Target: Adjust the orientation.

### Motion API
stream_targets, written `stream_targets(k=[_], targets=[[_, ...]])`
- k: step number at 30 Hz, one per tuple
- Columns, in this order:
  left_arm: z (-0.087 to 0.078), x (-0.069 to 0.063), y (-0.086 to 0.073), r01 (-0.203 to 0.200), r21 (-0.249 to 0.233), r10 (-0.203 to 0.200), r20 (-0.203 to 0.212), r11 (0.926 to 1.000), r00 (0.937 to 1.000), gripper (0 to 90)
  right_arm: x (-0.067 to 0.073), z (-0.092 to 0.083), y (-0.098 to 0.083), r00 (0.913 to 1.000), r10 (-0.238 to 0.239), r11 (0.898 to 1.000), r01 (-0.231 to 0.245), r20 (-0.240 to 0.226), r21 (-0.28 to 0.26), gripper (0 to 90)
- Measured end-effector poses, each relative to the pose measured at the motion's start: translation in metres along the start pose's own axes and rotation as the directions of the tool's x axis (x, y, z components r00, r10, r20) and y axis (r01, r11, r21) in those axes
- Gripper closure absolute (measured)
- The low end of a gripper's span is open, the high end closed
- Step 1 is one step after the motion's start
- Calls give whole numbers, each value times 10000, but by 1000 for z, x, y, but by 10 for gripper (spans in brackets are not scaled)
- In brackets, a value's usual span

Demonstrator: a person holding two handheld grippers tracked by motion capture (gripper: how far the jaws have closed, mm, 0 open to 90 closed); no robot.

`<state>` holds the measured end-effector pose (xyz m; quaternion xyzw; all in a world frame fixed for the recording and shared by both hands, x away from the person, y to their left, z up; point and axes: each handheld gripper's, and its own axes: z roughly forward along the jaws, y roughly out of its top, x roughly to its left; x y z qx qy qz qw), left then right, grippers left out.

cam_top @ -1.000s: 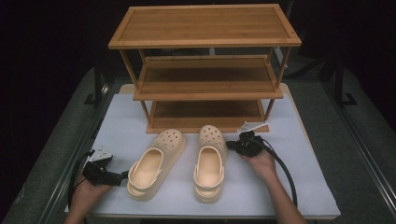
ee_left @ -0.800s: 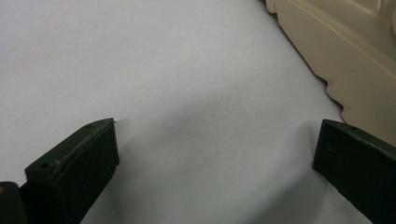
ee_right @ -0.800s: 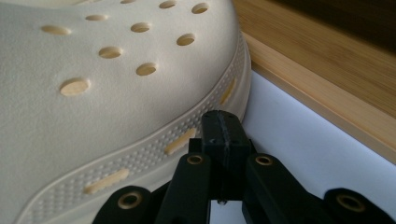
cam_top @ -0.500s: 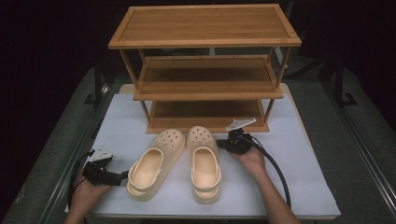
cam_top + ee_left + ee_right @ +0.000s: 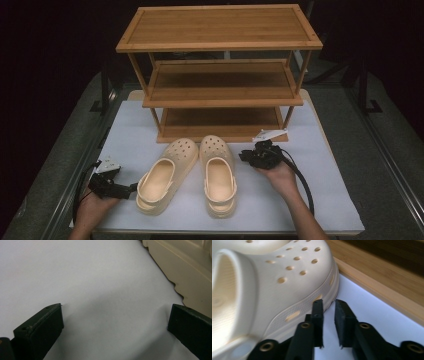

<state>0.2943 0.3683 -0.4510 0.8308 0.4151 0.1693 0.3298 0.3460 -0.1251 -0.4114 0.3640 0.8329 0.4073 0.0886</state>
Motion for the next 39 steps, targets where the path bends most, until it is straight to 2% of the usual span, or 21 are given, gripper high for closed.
stream_targets(k=[2, 3, 4, 5, 6, 7, 9, 10, 11, 12, 14, 16, 18, 23, 28, 33, 39], targets=[[0, 0, 0, -2, 0, 2, -1, 10000, 10000, 0, 1, -4, -2, 10000, 50, 10000, -50, -6, 6, 713], [0, 0, 0, -3, 1, 3, -3, 10000, 10000, 0, 5, -13, -5, 9999, 141, 9999, -141, 15, -51, 660], [0, 0, 0, -3, 1, 3, -3, 10000, 10000, 0, 5, -13, -5, 9999, 141, 9999, -141, 15, -51, 660], [0, 0, 0, -6, 2, 6, -2, 10000, 10000, 0, 9, -21, -8, 9996, 269, 9996, -269, -10, -86, 607], [0, 0, 0, -6, 2, 6, -2, 10000, 10000, 0, 9, -21, -8, 9996, 269, 9996, -269, -10, -86, 607], [0, 0, 0, -25, 1, 25, -6, 10000, 10000, 0, 15, -29, -10, 9994, 334, 9994, -335, -54, -120, 573], [0, 0, 0, -26, -2, 26, -10, 10000, 10000, 0, 22, -36, -11, 9994, 339, 9991, -340, -54, -242, 558], [0, 0, 0, -26, -2, 26, -10, 10000, 10000, 0, 22, -36, -11, 9994, 339, 9991, -340, -54, -242, 558], [0, 0, 0, -15, -14, 15, -11, 10000, 10000, 0, 30, -41, -10, 9994, 325, 9989, -330, -142, -327, 533], [0, 0, 0, -15, -14, 15, -11, 10000, 10000, 0, 30, -41, -10, 9994, 325, 9989, -330, -142, -327, 533], [0, 0, 0, -1, -27, 1, -15, 10000, 10000, 0, 42, -43, -9, 9995, 201, 9992, -210, -263, -337, 519], [0, 0, 0, -1, -25, 1, -15, 10000, 10000, 0, 45, -42, -9, 9994, 160, 9992, -171, -322, -358, 517], [0, 0, 0, -3, -23, 3, -11, 10000, 10000, 0, 51, -38, -7, 9989, 84, 9993, -100, -457, -353, 508], [0, 0, 0, -27, -2, 27, -7, 10000, 10000, 0, 56, -23, -1, 9980, 76, 9996, -92, -621, -255, 499], [0, 0, 0, -4, 0, 4, -4, 10000, 10000, 0, 59, -12, 1, 9984, 86, 9998, -97, -553, -193, 498], [0, 0, 0, -5, 2, 5, -3, 10000, 10000, 0, 58, 1, 2, 9995, 151, 9999, -152, -273, -35, 498], [0, 0, 0, -6, 0, 6, -4, 10000, 10000, 0, 57, 1, 1, 9995, 150, 9998, -153, -265, -86, 507]])
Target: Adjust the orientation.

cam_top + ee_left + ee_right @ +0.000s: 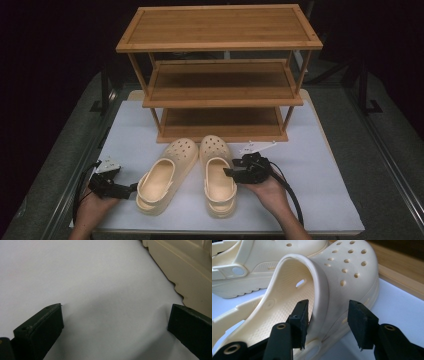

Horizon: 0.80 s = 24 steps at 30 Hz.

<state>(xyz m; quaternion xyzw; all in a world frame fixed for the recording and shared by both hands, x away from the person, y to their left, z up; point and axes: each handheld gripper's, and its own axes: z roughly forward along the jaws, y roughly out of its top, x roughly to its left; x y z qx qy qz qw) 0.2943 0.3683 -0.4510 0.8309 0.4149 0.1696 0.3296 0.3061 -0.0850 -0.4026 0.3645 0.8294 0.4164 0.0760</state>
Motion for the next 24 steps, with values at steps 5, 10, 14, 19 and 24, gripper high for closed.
stream_targets(k=[5, 10, 14, 19, 24], targets=[[0, 0, 0, -1, -1, 1, 1, 10000, 10000, 0, -1, -3, 0, 9997, -146, 9999, 145, 203, 34, 507], [0, 0, 0, 1, -2, -1, 1, 10000, 10000, 0, -6, -8, 0, 9978, -249, 9997, 245, 609, 74, 507], [0, 0, 0, 2, -10, -2, 2, 10000, 10000, 0, -12, -13, -2, 9965, -181, 9998, 176, 818, 68, 506], [0, 0, 0, -5, -15, 5, -13, 10000, 10000, 0, -18, -17, -4, 9950, -162, 9999, 157, 988, 59, 503], [-2, 0, 1, -20, -3, 20, 59, 10000, 10000, 0, -18, -18, -5, 9964, -200, 9998, 201, 828, -4, 504]])
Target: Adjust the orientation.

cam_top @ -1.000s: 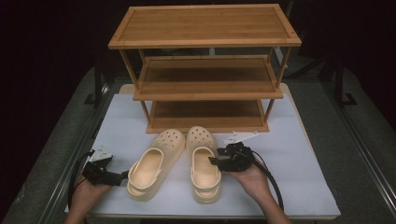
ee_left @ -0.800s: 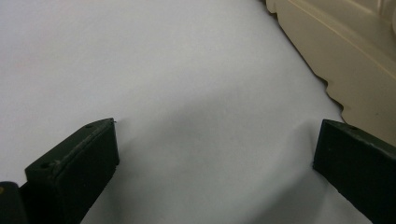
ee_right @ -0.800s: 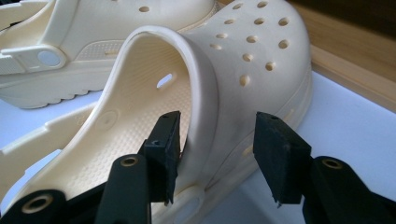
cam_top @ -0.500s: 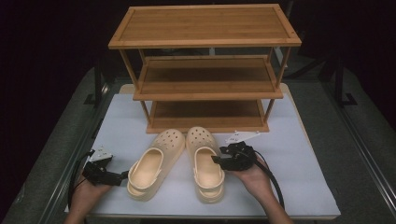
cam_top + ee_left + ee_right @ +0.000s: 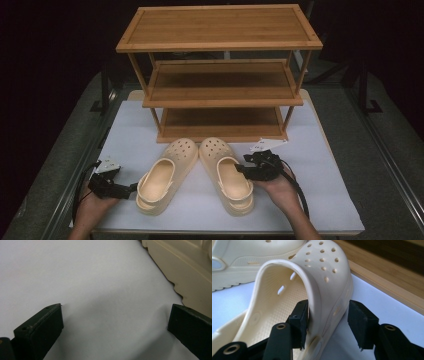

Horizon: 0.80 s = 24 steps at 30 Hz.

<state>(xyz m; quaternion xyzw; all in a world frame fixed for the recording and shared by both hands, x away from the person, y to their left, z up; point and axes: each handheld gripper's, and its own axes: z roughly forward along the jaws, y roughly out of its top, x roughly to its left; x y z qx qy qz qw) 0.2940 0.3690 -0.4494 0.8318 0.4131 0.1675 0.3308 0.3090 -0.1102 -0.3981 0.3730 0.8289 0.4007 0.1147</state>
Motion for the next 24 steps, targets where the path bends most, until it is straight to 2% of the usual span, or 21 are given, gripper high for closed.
stream_targets(k=[3, 10, 15, 16, 23, 24], targets=[[-3, 1, 1, 49, 88, -50, 75, 9999, 10000, 0, -1, -3, 0, 9999, 62, 9999, -63, -107, -100, 501], [-29, -2, 17, 141, -444, -124, 382, 9989, 9992, 0, -3, -10, -1, 9993, 172, 9995, -181, -343, -268, 494], [-40, -5, 26, 339, -759, -294, 596, 9965, 9978, 0, -1, -10, -1, 9991, 98, 9996, -109, -423, -253, 493], [-43, -9, 31, 287, -857, -223, 744, 9959, 9970, 0, 0, -9, 0, 9990, 59, 9997, -70, -453, -231, 492], [-46, -25, 49, -92, -1063, 204, 1047, 9943, 9943, 0, 2, -8, 0, 9987, -2, 9998, -8, -503, -206, 492], [-46, -31, 56, -252, -1110, 377, 1120, 9935, 9930, 0, 2, -7, 1, 9987, -20, 9998, 10, -517, -188, 492]])
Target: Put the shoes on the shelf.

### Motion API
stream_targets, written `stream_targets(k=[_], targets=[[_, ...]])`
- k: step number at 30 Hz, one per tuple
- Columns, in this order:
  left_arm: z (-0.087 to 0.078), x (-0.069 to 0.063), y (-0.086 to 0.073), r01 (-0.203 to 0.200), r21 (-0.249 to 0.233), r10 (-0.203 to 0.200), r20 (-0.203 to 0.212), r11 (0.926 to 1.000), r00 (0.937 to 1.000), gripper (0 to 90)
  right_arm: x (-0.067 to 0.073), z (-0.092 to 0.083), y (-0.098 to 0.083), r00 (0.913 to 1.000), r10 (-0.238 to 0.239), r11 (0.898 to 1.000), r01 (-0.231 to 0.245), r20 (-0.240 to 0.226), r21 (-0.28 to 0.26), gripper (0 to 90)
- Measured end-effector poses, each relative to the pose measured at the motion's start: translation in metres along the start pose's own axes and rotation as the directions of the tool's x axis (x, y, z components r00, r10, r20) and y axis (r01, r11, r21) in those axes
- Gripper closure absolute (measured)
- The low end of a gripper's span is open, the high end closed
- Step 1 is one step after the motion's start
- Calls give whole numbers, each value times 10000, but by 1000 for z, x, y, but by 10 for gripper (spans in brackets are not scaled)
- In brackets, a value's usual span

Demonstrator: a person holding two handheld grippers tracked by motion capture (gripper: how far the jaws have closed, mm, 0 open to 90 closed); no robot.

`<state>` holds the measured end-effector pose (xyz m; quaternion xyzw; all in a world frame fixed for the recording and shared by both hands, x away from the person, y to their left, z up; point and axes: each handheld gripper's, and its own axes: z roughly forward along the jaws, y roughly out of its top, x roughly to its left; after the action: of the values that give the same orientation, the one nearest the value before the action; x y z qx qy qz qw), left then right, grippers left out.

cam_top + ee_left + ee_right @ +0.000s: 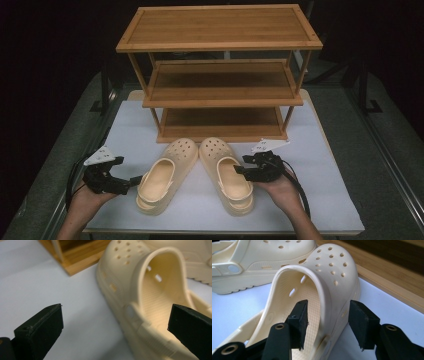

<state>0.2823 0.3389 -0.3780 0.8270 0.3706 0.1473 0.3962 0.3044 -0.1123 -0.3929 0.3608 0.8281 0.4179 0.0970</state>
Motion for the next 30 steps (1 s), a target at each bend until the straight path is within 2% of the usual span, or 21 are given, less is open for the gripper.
stream_targets(k=[7, 9, 10, 11, 13, 15, 19, 20, 22, 24, 28, 30], targets=[[13, -14, 18, -467, -104, 472, 432, 9989, 9980, 0, 0, 4, 0, 9999, -12, 9999, 13, -101, 106, 527], [15, -15, 20, -543, -152, 549, 468, 9984, 9974, 26, 0, 4, 0, 9999, -20, 9999, 21, -111, 116, 528], [20, -18, 24, -614, -294, 625, 385, 9977, 9973, 127, 1, 6, 1, 9999, -36, 9999, 38, -119, 139, 538], [20, -18, 24, -614, -294, 625, 385, 9977, 9973, 143, 1, 6, 1, 9999, -36, 9999, 38, -119, 139, 538], [31, -22, 29, -778, -241, 788, 467, 9967, 9958, 176, 1, 9, 2, 9998, -84, 9999, 86, -167, 142, 560], [36, -24, 31, -946, -253, 958, 526, 9952, 9940, 268, 1, 11, 2, 9997, -108, 9998, 111, -197, 138, 571], [43, -25, 32, -1093, -153, 1100, 594, 9939, 9922, 401, 1, 13, 2, 9998, -195, 9996, 197, -103, 191, 591], [45, -25, 32, -1136, -77, 1138, 581, 9935, 9918, 401, 1, 13, 2, 9997, -213, 9996, 214, -78, 181, 598], [48, -26, 29, -1235, 0, 1233, 527, 9923, 9910, 488, 0, 13, 3, 9998, -193, 9998, 193, -59, 89, 620], [48, -26, 28, -1200, -59, 1201, 378, 9928, 9920, 529, 0, 12, 4, 9998, -201, 9998, 201, -40, 19, 640], [46, -24, 28, -1102, -162, 1107, 331, 9938, 9933, 633, -1, 12, 4, 9998, -204, 9998, 204, -1, -16, 678], [46, -22, 26, -1056, -107, 1059, 286, 9943, 9940, 648, -2, 13, 4, 9998, -198, 9998, 198, 22, -12, 689]])
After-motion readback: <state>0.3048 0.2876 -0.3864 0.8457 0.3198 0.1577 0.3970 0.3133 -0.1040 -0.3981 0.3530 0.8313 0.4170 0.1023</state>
